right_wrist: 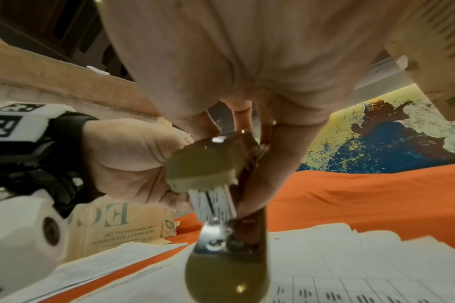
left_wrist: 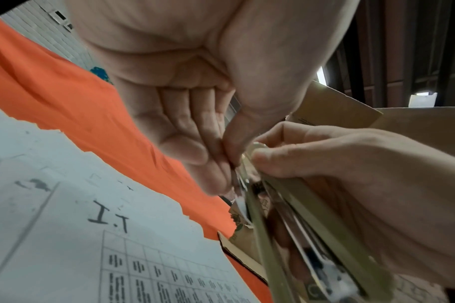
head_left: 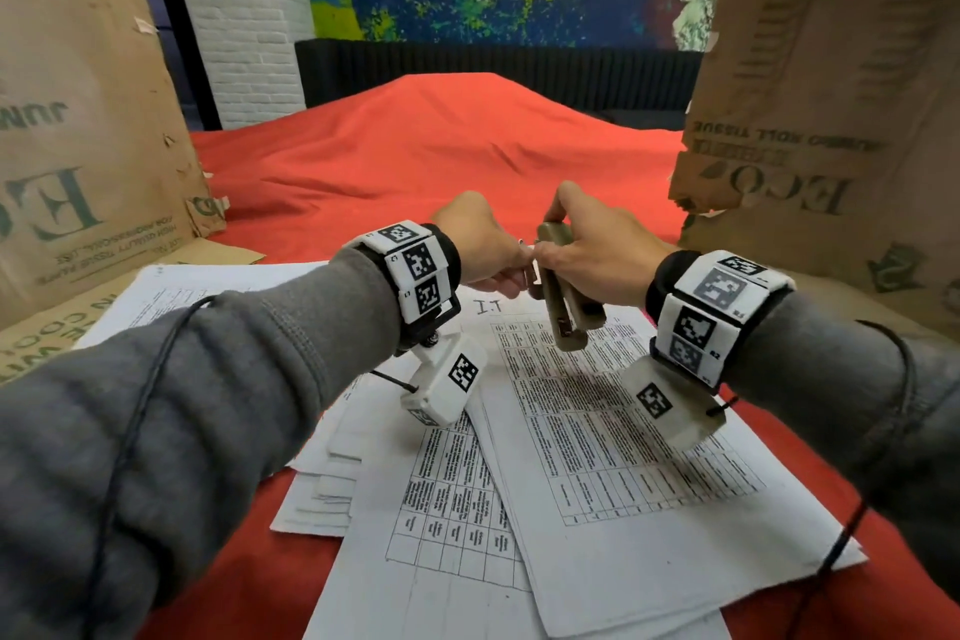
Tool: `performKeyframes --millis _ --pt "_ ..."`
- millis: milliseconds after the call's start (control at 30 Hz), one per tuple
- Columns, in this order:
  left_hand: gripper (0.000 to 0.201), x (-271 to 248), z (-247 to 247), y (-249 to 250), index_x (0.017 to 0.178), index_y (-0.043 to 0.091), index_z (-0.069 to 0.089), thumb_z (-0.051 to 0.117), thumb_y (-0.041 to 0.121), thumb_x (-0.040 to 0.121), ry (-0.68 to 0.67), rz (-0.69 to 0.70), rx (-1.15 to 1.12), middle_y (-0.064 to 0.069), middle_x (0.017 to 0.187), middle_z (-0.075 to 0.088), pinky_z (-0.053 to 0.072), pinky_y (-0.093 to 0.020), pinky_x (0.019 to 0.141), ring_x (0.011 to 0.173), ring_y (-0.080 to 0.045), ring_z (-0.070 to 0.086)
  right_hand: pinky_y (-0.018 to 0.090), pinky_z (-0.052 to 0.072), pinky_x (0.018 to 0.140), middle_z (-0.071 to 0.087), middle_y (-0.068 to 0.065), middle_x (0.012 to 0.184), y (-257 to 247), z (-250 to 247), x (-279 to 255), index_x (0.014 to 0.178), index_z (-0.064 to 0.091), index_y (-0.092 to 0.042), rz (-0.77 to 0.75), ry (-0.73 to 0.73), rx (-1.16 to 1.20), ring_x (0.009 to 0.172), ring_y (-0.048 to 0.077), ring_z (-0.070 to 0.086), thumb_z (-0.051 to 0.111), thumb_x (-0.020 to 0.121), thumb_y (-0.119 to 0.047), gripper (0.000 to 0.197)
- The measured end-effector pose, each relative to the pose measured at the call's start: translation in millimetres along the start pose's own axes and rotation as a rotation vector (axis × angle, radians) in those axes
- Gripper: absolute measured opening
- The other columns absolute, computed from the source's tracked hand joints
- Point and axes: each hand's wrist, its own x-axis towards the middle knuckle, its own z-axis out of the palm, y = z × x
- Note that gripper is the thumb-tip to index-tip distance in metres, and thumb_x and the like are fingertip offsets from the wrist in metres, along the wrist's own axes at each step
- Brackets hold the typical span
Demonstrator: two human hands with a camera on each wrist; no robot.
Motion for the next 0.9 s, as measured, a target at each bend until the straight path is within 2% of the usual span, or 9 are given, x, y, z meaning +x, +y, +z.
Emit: performKeyframes --millis 100,167,300,433,533,600,700,833,900 --pt "0.023 0 -1 1 0.097 -0.003 0.077 0.075 0.02 0.095 -0.012 -0.044 0.002 -0.01 0.083 0.081 0.059 -0.026 0.068 0.077 -0.017 0.077 0.019 0.041 0.045 0.067 -0.001 0.086 0 0 -4 0.108 0.049 -0.019 -0.028 -0.028 -0.053 0.067 0.014 0.066 0.062 0.099 -0.033 0.021" --pt "0.021 1 -4 -3 0.101 -0.002 0.077 0.075 0.019 0.095 0.01 -0.069 -0.023 -0.008 0.084 0.081 0.057 -0.024 0.065 0.073 -0.015 0.076 0.018 0.04 0.045 0.065 -0.003 0.084 4 0 -8 0.108 0.051 -0.021 -0.029 -0.071 -0.119 0.067 0.01 0.063 0.061 0.098 -0.031 0.017" --pt "0.021 -2 -12 -18 0.102 0.002 0.078 0.077 0.021 0.094 0.023 -0.046 -0.106 -0.006 0.085 0.081 0.057 -0.022 0.065 0.07 -0.011 0.076 0.03 0.052 0.064 0.069 -0.002 0.097 20 -1 -14 0.102 0.059 -0.031 0.052 -0.316 -0.28 0.083 0.016 0.066 0.063 0.094 -0.031 0.009" --pt "0.022 -13 -8 -24 0.102 0.003 0.08 0.077 0.024 0.094 -0.1 0.012 -0.19 -0.005 0.089 0.082 0.056 -0.02 0.068 0.074 -0.01 0.076 0.03 0.051 0.074 0.064 -0.009 0.095 28 2 -21 0.111 0.065 -0.03 0.046 -0.384 -0.404 0.09 0.013 0.059 0.067 0.093 -0.04 0.021" --pt "0.021 -20 -2 -25 0.1 0.005 0.08 0.076 0.025 0.094 -0.175 0.038 -0.211 -0.004 0.088 0.081 0.056 -0.025 0.075 0.077 -0.011 0.075 0.033 0.055 0.087 0.071 -0.011 0.094 32 -6 -27 0.115 0.068 -0.035 -0.006 -0.272 -0.391 0.097 0.013 0.063 0.071 0.088 -0.048 0.03" --pt "0.018 -24 3 -23 0.095 0.009 0.081 0.076 0.026 0.095 -0.217 0.063 -0.223 -0.003 0.088 0.081 0.055 -0.027 0.077 0.079 -0.012 0.075 0.032 0.058 0.081 0.077 -0.01 0.088 35 -14 -34 0.108 0.073 -0.034 -0.086 -0.113 -0.149 0.087 0.008 0.072 0.077 0.086 -0.038 0.023" --pt "0.014 -31 11 -17 0.089 0.014 0.081 0.074 0.024 0.096 -0.29 0.11 -0.24 -0.003 0.087 0.08 0.054 -0.028 0.077 0.078 -0.013 0.075 0.029 0.057 0.068 0.079 -0.007 0.08 36 -20 -46 0.1 0.078 -0.028 -0.21 -0.017 0.185 0.074 0.009 0.076 0.086 0.082 -0.02 0.02" --pt "0.017 -37 21 -5 0.082 0.016 0.081 0.073 0.023 0.095 -0.349 0.123 -0.28 -0.005 0.087 0.08 0.054 -0.022 0.07 0.077 -0.014 0.075 0.042 0.064 0.069 0.078 -0.004 0.069 47 -20 -55 0.078 0.082 -0.025 -0.257 0.121 0.238 0.065 0.012 0.074 0.088 0.077 -0.008 0.017" --pt "0.018 -39 25 1 0.081 0.014 0.081 0.073 0.022 0.096 -0.366 0.116 -0.303 -0.006 0.086 0.08 0.055 -0.02 0.065 0.076 -0.014 0.075 0.044 0.064 0.066 0.076 -0.003 0.066 51 -23 -60 0.074 0.081 -0.024 -0.263 0.16 0.229 0.061 0.013 0.073 0.088 0.078 -0.007 0.018"
